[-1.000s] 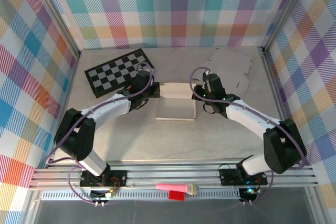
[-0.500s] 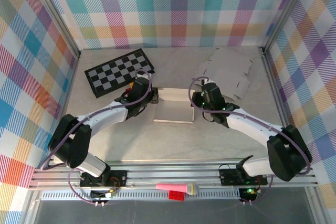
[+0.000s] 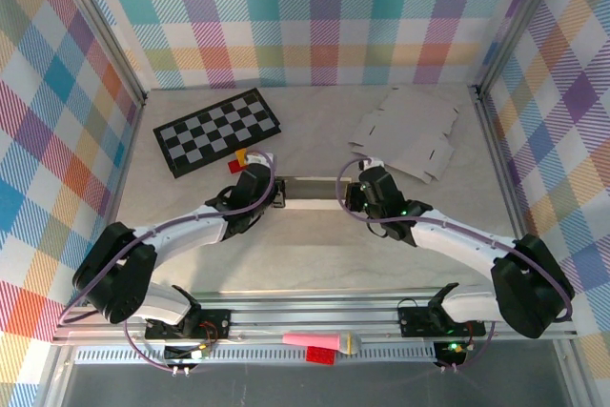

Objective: Fold the paper box

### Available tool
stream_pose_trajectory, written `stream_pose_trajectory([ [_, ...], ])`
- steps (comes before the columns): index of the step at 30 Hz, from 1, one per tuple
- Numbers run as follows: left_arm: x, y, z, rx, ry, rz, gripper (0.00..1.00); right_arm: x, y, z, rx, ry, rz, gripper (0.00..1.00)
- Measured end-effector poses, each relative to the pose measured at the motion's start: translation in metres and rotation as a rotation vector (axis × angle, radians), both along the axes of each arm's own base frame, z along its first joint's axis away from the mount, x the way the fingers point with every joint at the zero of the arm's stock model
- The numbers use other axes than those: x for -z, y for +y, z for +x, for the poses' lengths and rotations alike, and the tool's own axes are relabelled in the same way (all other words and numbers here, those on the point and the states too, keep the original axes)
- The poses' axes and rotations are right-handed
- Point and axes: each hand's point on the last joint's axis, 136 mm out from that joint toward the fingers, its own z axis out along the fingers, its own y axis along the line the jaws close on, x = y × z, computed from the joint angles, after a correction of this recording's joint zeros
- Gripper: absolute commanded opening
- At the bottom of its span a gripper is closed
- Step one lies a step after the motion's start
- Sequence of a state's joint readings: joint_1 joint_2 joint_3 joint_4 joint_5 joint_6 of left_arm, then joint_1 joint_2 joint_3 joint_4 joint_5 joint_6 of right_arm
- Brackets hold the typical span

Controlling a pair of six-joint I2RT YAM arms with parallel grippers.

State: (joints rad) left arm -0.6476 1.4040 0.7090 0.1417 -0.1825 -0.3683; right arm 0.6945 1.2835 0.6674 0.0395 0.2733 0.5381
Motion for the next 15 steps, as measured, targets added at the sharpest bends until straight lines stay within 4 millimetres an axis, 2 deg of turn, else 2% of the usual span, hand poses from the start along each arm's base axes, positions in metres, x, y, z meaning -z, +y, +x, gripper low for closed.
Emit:
stream_pose_trajectory([
  [1, 0.000, 0.001, 0.000, -0.004, -0.001, -0.001, 0.00, 0.000, 0.000, -0.001, -0.002, 0.002, -0.002, 0.07],
  [8, 0.000, -0.002, -0.004, 0.001, 0.000, 0.005, 0.00, 0.006, -0.005, -0.020, 0.006, 0.131, -0.032, 0.48],
  [11, 0.000, -0.003, -0.004, 0.002, -0.001, 0.006, 0.00, -0.013, -0.004, -0.029, 0.024, 0.182, 0.010, 0.64],
  [15, 0.000, -0.004, -0.005, 0.001, -0.001, 0.007, 0.00, -0.052, -0.006, -0.043, 0.057, 0.221, 0.119, 0.73],
])
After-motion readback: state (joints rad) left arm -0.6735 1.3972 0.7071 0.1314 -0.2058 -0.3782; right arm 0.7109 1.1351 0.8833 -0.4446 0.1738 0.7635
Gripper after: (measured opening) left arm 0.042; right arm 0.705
